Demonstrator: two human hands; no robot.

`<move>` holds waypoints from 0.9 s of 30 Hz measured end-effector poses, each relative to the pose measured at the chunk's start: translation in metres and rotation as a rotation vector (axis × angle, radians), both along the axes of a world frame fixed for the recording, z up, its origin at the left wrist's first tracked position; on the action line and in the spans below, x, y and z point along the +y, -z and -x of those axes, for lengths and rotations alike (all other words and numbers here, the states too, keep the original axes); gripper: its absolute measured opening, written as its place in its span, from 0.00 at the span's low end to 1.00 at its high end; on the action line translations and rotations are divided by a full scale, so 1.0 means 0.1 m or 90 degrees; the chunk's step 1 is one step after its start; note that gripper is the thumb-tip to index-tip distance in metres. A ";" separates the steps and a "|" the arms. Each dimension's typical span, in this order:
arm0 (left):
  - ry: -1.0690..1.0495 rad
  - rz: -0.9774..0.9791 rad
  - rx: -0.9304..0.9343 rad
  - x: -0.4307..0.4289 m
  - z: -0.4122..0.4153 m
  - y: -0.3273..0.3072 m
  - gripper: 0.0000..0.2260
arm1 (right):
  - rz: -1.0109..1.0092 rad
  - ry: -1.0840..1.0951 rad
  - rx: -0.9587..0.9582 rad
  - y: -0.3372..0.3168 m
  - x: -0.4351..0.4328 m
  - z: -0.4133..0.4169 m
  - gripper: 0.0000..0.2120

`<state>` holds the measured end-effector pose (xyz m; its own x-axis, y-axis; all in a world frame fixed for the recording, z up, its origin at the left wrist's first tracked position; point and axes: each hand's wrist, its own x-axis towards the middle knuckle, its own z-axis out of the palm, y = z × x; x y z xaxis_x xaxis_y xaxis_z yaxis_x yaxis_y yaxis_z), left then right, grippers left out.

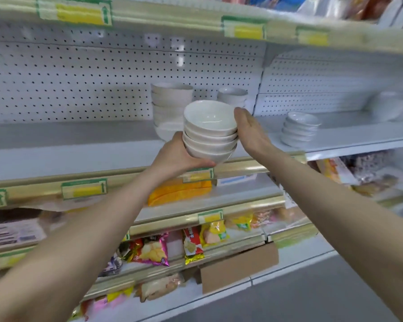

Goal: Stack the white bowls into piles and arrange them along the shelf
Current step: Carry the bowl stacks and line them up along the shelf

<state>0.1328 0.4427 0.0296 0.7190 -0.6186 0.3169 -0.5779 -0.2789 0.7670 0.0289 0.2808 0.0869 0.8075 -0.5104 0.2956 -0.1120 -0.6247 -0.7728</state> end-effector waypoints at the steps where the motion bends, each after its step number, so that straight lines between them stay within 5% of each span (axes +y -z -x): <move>1: 0.022 0.005 0.001 -0.13 0.07 -0.02 0.35 | -0.001 0.016 -0.004 -0.01 -0.10 0.11 0.20; 14: 0.228 -0.006 0.030 -2.42 0.94 -0.10 0.32 | 0.022 0.226 -0.001 -0.06 -2.03 1.35 0.19; 18: 0.265 0.017 0.012 -3.32 1.24 -0.07 0.42 | 0.037 0.267 0.011 -0.12 -2.78 1.74 0.19; 27: 0.306 0.014 0.004 -5.08 1.80 -0.06 0.40 | 0.008 0.330 0.005 -0.12 -4.42 2.37 0.24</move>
<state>-0.0471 -0.0657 0.0354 0.3546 -0.8751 0.3294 -0.6323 0.0351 0.7739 -0.2081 -0.1610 0.0993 0.4522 -0.8402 0.2994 -0.4151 -0.4953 -0.7632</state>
